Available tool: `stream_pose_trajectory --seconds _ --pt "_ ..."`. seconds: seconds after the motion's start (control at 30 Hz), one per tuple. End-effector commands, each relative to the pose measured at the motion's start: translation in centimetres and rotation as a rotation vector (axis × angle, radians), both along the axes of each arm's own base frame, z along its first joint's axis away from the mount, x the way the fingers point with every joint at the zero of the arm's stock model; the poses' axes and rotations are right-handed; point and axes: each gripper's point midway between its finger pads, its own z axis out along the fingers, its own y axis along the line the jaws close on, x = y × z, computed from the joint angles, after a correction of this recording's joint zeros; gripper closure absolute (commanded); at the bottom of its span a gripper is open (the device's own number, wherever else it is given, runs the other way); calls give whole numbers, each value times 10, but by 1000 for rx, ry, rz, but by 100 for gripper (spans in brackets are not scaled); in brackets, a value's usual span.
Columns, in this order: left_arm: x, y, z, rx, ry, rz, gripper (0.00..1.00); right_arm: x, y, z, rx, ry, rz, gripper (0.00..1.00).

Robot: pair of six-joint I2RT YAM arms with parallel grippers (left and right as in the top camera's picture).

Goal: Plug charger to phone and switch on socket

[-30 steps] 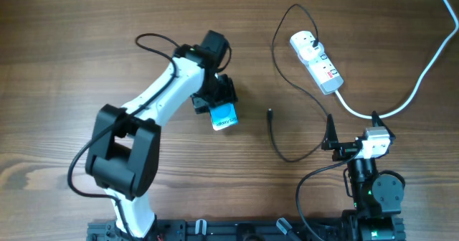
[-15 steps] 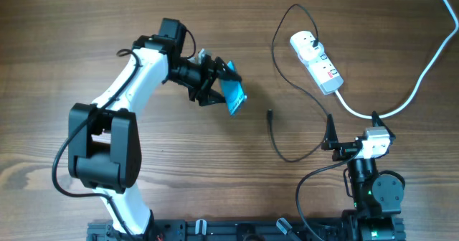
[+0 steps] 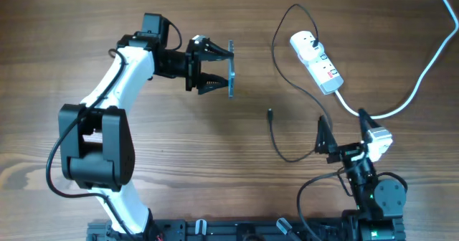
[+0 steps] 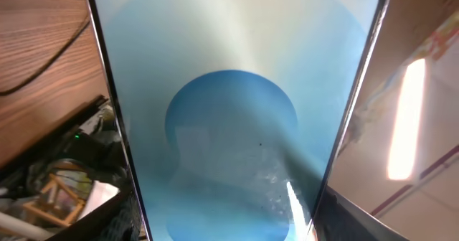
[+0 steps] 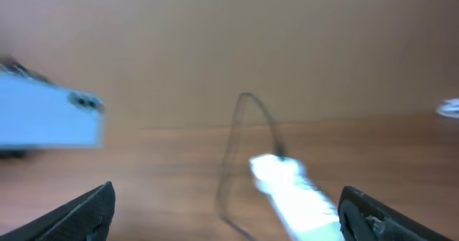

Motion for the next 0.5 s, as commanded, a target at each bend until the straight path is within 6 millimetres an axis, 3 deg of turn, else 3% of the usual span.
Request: stream_pose_trajectory --seconds 0.0,0.07,0.1,0.2,0.27,0.3,0.37,0.47 --pt "7 17 27 -56 64 36 31 -3 5 7 591 138 103 0" --pt "10 23 27 -53 105 53 31 -1 -1 10 881 193 108 0" --pt "11 25 27 -53 113 58 31 -3 2 15 939 196 138 0" --pt "12 26 27 -50 148 63 31 -13 12 44 721 75 204 1" --pt "12 26 27 -50 148 63 31 -12 5 35 513 130 91 0" --pt "12 26 27 -50 148 63 31 -12 -17 19 454 233 -80 1" --pt "12 26 27 -50 148 62 31 -25 -38 21 447 307 -223 0" --pt "11 24 27 -49 155 57 32 -36 -15 66 594 254 -54 0"
